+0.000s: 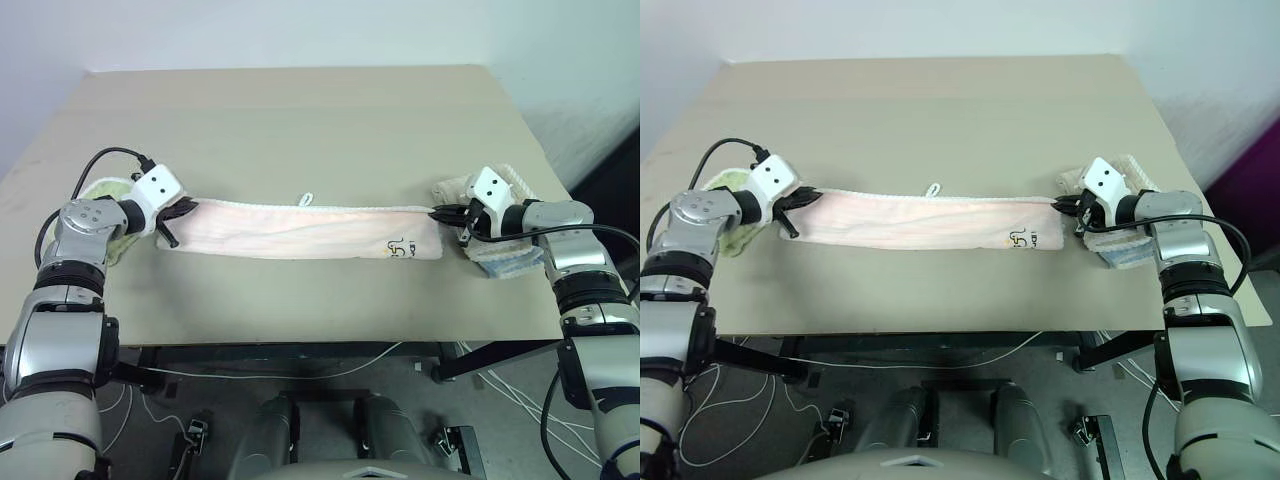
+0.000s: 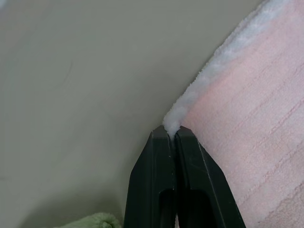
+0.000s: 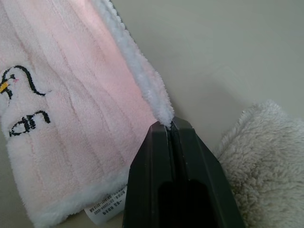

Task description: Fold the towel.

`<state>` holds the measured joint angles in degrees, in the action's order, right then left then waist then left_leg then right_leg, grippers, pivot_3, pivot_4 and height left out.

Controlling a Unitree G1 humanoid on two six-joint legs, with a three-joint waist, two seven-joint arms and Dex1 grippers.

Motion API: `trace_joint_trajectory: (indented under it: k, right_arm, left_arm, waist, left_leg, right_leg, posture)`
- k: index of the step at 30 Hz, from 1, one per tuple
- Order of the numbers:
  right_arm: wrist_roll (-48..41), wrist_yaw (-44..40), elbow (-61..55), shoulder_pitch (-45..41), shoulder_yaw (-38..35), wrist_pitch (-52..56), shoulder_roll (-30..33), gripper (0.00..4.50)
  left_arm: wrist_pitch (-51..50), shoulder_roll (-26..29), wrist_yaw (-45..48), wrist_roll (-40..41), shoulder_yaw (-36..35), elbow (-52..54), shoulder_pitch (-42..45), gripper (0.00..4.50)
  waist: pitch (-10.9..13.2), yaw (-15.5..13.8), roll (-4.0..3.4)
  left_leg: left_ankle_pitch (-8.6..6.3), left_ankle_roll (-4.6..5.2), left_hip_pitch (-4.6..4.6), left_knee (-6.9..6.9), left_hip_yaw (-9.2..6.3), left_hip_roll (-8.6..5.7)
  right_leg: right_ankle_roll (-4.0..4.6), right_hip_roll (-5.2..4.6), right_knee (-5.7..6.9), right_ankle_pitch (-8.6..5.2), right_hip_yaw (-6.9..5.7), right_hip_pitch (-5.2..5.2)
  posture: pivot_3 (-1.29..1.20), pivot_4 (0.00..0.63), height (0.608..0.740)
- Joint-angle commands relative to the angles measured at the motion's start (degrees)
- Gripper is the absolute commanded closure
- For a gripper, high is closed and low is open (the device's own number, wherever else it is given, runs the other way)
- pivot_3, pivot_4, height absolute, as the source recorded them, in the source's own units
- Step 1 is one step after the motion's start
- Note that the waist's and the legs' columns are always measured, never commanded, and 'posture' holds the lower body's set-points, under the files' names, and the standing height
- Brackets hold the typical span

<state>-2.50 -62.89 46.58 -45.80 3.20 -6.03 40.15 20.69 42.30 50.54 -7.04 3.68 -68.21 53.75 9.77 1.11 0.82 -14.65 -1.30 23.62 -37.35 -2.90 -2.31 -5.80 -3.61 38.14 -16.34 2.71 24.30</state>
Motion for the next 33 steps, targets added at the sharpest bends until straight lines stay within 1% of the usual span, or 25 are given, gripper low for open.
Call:
trace_joint_trajectory:
  k: [1,4,8,11,12,16,22,26,29,31,33]
  right_arm:
    - [-0.6,0.7,0.3,-1.6,-1.5,-0.7,-0.1,3.53]
    - [-1.1,0.4,-0.7,-1.5,-1.9,-0.6,0.4,2.55]
    - [-2.8,-0.3,-3.9,-1.0,-3.3,0.5,1.3,1.09]
    - [-4.9,-0.8,-8.8,-0.1,-5.1,2.5,2.1,0.13]
    - [-5.6,-0.7,-11.1,0.5,-5.7,3.2,2.5,0.02]
    - [-8.9,0.1,-21.1,3.5,-7.9,7.4,3.2,0.02]
    - [-17.6,2.6,-41.2,9.7,-11.5,20.9,2.7,0.02]
    - [-25.0,8.6,-54.0,15.8,-13.8,34.7,1.1,0.02]
    - [-34.0,16.0,-62.7,22.4,-17.2,47.4,-2.3,0.02]
    - [-40.5,22.2,-66.3,26.0,-20.2,55.4,-5.6,0.02]
    - [-48.6,30.6,-68.4,28.7,-24.4,63.4,-10.1,0.02]
  left_arm:
    - [0.0,0.0,0.2,0.8,-1.2,-0.1,1.1,3.50]
    - [0.0,-0.1,0.1,1.0,-1.6,0.0,1.0,2.54]
    - [-0.5,0.0,-0.8,2.0,-2.9,0.0,1.3,1.13]
    - [-1.3,0.3,-2.8,2.9,-4.6,0.0,2.0,0.19]
    - [-1.7,0.4,-3.0,3.8,-5.6,0.1,2.3,0.04]
    - [-5.1,0.4,-3.2,8.0,-10.2,0.4,3.5,0.04]
    - [-6.3,1.4,-3.1,11.0,-13.3,3.1,3.4,0.04]
    - [-6.3,1.8,1.3,14.0,-15.0,7.8,1.6,0.04]
    - [-7.2,2.1,7.7,17.4,-15.9,15.0,-2.6,0.04]
    - [-10.7,2.2,12.0,20.8,-16.5,21.0,-6.2,0.04]
    - [-15.0,2.1,15.8,24.1,-16.4,29.0,-11.3,0.04]
  waist:
    - [0.0,0.0,0.00]
    - [0.0,-0.1,0.00]
    - [0.0,0.0,0.00]
    - [0.0,0.0,0.00]
    - [0.0,-0.1,0.00]
    - [0.0,-0.2,0.01]
    - [0.0,-0.2,0.01]
    - [0.0,-0.3,0.05]
    - [0.0,-0.3,0.06]
    - [0.0,-0.3,0.06]
    - [0.0,-0.3,0.06]
  left_leg:
    - [0.00,0.00,0.00,0.00,0.00,0.00]
    - [0.00,0.00,0.00,0.00,0.00,0.00]
    - [0.00,0.00,0.00,0.00,0.00,0.00]
    - [0.00,0.00,0.00,0.00,-0.01,0.00]
    - [0.00,0.00,0.01,-0.01,-0.01,0.00]
    - [0.00,0.00,0.09,-0.07,-0.07,0.00]
    - [0.00,0.00,0.15,-0.11,-0.12,0.00]
    - [0.00,0.00,0.23,-0.12,-0.21,0.01]
    - [0.00,0.00,0.27,-0.14,-0.24,-0.01]
    - [0.00,0.00,0.27,-0.13,-0.26,0.00]
    - [0.00,0.00,0.29,-0.14,-0.30,0.02]
  right_leg:
    - [0.00,0.00,0.00,0.00,0.00,0.00]
    - [0.00,-0.01,0.00,0.00,0.00,0.00]
    - [0.00,0.00,0.00,0.00,0.00,0.00]
    - [0.00,-0.01,0.00,0.00,0.00,0.01]
    - [0.00,-0.01,0.00,0.00,0.00,0.01]
    - [0.00,-0.01,0.01,0.00,-0.04,0.03]
    - [-0.01,-0.01,0.03,0.00,-0.08,0.06]
    - [-0.01,-0.01,0.03,0.00,-0.15,0.07]
    - [0.00,-0.07,0.03,0.01,-0.17,0.06]
    - [0.00,-0.08,0.04,0.01,-0.16,0.07]
    - [0.00,-0.08,0.04,0.01,-0.16,0.06]
  posture:
    - [0.00,0.150,0.740]
    - [0.00,0.150,0.740]
    - [0.00,0.150,0.740]
    - [0.00,0.150,0.740]
    - [0.00,0.150,0.740]
    - [0.00,0.150,0.740]
    - [0.00,0.150,0.740]
    - [0.00,0.150,0.740]
    - [0.00,0.150,0.740]
    - [0.00,0.150,0.740]
    - [0.00,0.150,0.740]
